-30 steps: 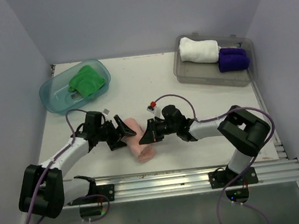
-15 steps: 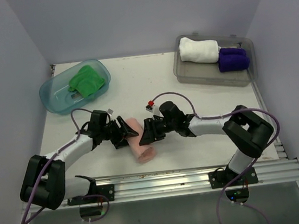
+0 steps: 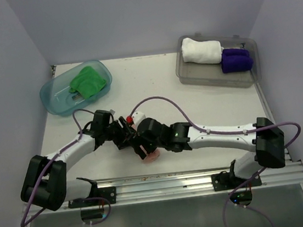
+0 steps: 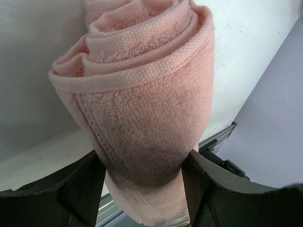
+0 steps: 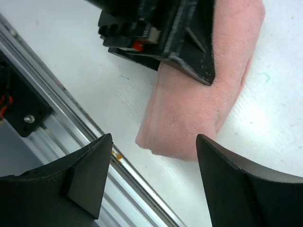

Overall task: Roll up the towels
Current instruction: Roll the towel

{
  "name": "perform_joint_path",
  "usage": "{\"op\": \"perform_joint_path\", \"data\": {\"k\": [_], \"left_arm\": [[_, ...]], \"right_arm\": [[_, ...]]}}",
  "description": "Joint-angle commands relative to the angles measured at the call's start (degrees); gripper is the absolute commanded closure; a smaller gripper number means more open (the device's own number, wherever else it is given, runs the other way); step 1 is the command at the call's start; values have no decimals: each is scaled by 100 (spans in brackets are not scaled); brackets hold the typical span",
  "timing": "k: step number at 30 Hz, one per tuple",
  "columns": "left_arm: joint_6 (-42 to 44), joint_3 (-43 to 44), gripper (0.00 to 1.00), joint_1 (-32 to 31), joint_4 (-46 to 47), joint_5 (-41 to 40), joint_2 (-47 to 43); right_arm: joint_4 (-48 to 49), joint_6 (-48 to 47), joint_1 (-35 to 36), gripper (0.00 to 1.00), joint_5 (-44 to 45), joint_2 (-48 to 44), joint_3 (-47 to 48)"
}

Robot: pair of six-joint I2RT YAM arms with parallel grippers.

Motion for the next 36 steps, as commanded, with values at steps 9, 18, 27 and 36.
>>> {"op": "perform_joint_path", "data": {"k": [9, 18, 27, 36], "left_arm": [[48, 216, 36, -49, -240, -283, 78], [39, 216, 36, -49, -231, -283, 122], [22, 243, 36, -49, -293, -336, 131], [13, 313, 36, -49, -345, -362, 140]], "right_arm": [[-1178, -1243, 1014, 18, 2725, 1487, 1416], [-862, -1331, 1014, 13, 2708, 1795, 1224], [-703, -1103, 1014, 14, 2760, 1980, 1179], [-677, -1392, 1286, 12, 3227, 1567, 1231]]}}
